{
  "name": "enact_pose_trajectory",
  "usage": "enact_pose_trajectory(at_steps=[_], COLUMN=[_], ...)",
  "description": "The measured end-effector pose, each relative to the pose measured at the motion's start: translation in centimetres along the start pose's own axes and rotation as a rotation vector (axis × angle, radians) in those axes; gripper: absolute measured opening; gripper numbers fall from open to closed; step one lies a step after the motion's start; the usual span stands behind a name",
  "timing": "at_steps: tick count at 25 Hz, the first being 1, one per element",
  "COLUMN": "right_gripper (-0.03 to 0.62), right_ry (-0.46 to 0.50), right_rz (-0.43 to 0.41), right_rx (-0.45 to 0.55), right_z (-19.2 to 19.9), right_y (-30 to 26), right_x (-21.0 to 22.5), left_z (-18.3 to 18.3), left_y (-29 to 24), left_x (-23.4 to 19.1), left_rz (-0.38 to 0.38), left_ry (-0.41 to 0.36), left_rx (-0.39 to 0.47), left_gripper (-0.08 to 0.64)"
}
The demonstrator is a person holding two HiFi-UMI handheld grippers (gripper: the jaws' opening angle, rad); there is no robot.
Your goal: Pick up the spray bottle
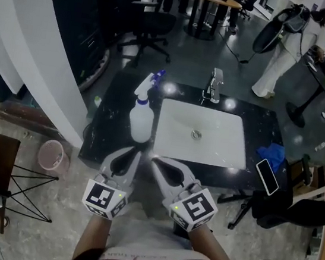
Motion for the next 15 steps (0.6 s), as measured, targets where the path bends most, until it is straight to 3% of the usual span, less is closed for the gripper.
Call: enact_pose_trajectory(at_steps=[2,4,8,11,15], right_gripper=[0.000,0.000,0.000,0.000,0.000], right_ry=[-0.001,-0.002,-0.007,-0.016,-0.021], right_rz=[0.010,0.024,0.046,0.067,0.096], right_rx=[0.004,0.007,0.010,0.006,0.000], right_z=[-0.3,-0.6,-1.0,-1.0,-1.0], right_y=[-0.7,-1.5,-2.6,-3.4,-4.3], right_x=[0.8,1.6,3.2,4.4,5.8], left_z=[1.0,2.2,4.3,5.8,7.2], left_y=[-0.9,-1.9,-4.6,-7.1,-9.8], left_x=[-0.9,-1.8,-3.7,-4.9,-5.7], left_rz=[-0.004,-0.021,-0.050,-0.030,0.022], left_ry=[-0.012,-0.038,-0.071,-0.070,-0.061], left_rx=[-0.037,-0.081,-0.126,-0.152,-0.167], left_gripper=[0.188,0.237,0.401,0.452,0.460])
Point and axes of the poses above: the fingertips, and each gripper's own axes: y backward along the fingers, x to its right, z out of its underside, the point moved 7 cm from there along y, backward along the fingers, and after that the axes turned 13 degrees about -y, right-handed, at the moved point
